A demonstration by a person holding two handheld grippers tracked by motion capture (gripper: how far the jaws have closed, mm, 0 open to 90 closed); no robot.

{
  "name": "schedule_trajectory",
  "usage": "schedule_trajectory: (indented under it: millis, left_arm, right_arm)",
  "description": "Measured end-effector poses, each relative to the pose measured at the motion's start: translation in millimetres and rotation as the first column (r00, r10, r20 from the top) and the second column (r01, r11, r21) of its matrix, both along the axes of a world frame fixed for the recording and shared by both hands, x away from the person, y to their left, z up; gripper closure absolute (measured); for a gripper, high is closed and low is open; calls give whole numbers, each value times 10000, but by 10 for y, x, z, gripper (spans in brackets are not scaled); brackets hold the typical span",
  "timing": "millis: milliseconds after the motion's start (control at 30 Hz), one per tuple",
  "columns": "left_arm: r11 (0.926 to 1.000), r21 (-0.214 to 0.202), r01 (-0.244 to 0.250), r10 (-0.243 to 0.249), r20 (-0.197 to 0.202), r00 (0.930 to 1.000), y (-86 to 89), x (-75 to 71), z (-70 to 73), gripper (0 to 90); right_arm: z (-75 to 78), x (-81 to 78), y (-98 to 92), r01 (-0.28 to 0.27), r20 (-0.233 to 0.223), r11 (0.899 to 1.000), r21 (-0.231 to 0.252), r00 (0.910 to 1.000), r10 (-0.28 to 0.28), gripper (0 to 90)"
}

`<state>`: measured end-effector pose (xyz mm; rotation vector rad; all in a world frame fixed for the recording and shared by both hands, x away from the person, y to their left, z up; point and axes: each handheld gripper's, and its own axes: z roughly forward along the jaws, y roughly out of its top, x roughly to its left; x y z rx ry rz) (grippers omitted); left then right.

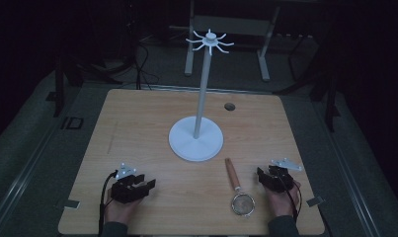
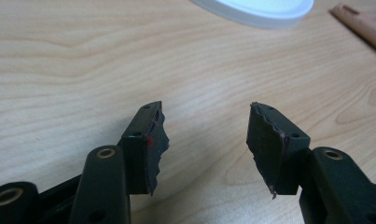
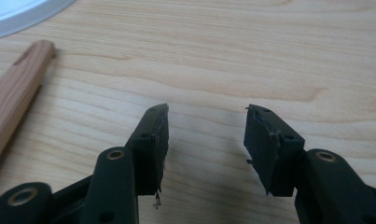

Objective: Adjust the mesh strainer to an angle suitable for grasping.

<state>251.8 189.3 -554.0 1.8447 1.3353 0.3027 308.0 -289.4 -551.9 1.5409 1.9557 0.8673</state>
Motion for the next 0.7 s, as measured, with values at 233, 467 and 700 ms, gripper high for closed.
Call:
schedule_trajectory:
  millis: [233,467,700]
  left_arm:
    - [9995,-43,-321,322,211,9993,55,-13,27,466]
    - [9992,-41,-403,404,214,9990,73,-9,31,466]
    - [9986,-128,-511,514,229,9984,98,-12,34,466]
  right_arm:
    - [31,-51,89,-300,295,9986,-441,9991,313,582]
    - [58,-75,105,-161,460,9996,-212,9988,170,653]
    - [59,-78,141,-530,291,9976,-436,9981,542,666]
